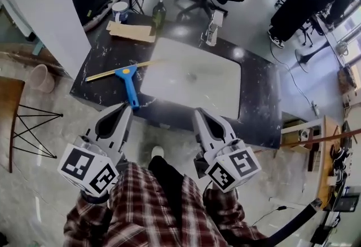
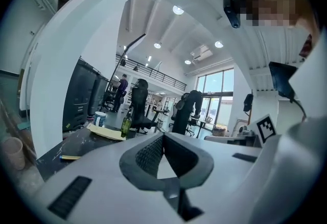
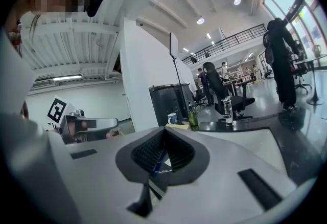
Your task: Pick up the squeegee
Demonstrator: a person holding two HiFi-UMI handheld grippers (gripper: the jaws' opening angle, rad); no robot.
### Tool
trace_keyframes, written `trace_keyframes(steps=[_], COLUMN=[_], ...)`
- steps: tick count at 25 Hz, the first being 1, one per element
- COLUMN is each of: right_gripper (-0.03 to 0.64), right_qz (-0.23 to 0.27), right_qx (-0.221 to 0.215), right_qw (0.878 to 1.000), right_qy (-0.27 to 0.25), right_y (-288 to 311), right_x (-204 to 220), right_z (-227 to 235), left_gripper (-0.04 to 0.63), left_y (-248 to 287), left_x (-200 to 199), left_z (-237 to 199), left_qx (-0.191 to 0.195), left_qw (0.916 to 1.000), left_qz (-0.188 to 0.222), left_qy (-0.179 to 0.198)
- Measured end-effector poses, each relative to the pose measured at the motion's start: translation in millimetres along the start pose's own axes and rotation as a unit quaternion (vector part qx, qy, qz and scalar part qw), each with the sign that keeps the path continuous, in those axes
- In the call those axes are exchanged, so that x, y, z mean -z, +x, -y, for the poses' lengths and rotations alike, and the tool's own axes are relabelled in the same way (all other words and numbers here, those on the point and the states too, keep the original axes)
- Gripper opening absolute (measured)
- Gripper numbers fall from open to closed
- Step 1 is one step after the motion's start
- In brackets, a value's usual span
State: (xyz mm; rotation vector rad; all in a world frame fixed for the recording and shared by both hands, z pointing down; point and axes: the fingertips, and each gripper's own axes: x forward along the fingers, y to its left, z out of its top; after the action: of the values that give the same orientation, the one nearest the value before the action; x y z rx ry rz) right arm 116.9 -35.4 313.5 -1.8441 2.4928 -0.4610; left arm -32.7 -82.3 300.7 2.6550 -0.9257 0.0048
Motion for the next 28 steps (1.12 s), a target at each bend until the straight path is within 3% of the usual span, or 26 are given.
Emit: trace_keyframes(steps=[6, 11, 21, 28], right_gripper=[0.012, 0.012, 0.012, 0.012], right_qz=[-0.034, -0.053, -0.045, -0.045], right_qx=[-0.051, -0.078, -0.062, -0.049], right_qw=[0.998, 0.995, 0.997, 0.998], right_qy=[0.006, 0.011, 0.009, 0.016], right_y=[54, 97, 185, 218], right_x=[2, 3, -14, -16], right_z=[11, 7, 1, -6], left_gripper=[0.011, 0.011, 0.011, 0.011], left_y=[27, 42, 86, 103], left_x=[-7, -14, -48, -63], left_z=[-35, -63, -133, -156], left_qx=[-0.047, -0.056, -0.011, 0.017], left_qw=[0.9988, 0.998, 0.9996, 0.9997], left_qz=[-0.003, -0.003, -0.009, -0.012], left_qy=[-0.013, -0.028, -0.025, -0.013])
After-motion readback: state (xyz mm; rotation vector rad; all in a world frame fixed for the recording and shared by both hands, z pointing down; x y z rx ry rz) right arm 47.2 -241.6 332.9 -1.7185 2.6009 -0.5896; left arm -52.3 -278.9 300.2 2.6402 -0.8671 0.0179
